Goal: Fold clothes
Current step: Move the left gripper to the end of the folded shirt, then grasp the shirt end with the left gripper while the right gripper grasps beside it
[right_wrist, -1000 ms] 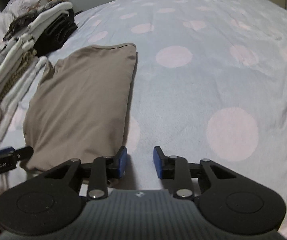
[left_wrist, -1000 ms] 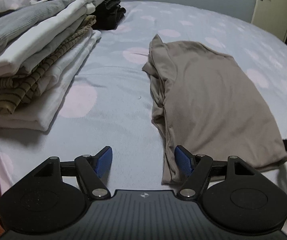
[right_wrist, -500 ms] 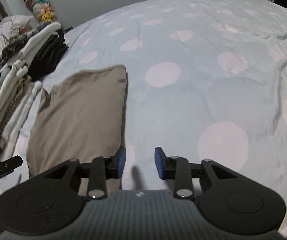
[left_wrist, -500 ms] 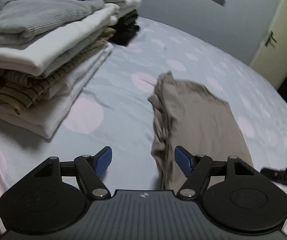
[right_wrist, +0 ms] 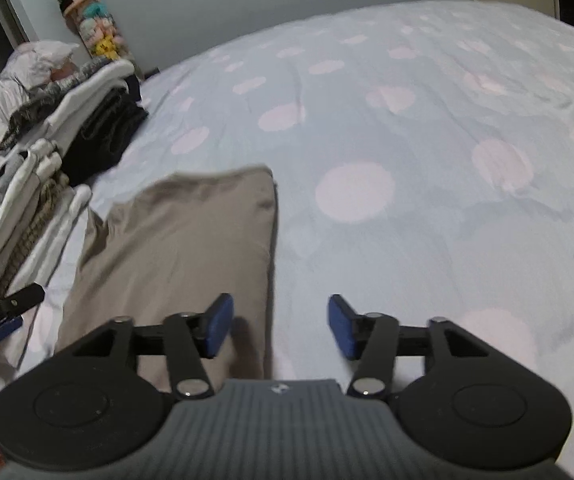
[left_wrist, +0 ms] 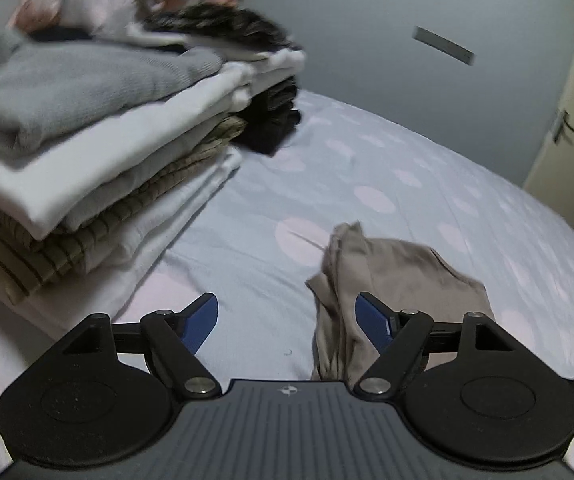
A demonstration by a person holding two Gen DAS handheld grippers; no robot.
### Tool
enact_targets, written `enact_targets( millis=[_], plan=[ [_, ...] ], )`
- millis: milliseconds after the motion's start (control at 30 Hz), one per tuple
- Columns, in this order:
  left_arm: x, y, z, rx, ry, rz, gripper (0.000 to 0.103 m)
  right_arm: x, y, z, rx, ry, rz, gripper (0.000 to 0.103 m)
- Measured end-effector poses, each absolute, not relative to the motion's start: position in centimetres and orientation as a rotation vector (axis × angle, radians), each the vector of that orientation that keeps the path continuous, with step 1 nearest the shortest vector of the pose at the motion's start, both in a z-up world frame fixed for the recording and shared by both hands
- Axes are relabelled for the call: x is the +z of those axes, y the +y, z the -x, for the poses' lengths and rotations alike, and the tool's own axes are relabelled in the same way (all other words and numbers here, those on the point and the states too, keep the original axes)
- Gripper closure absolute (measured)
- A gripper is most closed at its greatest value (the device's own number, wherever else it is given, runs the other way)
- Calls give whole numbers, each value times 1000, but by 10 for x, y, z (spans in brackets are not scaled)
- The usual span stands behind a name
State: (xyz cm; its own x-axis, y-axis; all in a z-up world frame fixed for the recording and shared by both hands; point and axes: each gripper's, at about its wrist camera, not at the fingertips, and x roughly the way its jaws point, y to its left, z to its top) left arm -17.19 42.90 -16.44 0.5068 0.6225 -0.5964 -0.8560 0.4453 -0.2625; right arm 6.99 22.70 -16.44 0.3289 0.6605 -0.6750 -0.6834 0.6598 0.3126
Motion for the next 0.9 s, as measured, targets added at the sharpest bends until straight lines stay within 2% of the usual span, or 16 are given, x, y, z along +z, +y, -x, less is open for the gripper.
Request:
enact_targets(
  millis=[67,300,500,667,900],
  plan=[
    [-168,438,173,1001,453,627,13,-163,231,-71,854,810,24,29],
    [-178,460,171,956,491,668,13,-171,256,-74,804,702,75,28],
    [-186,475,160,815,549,711,13,-180,275,-89,857,772,52,22],
    [-195,490,141,759,567,738,13,-191,291,-103,874,812,54,22],
    [-193,506,146,564,429,913,13,-201,304,-119,916,828,23,22]
  ],
)
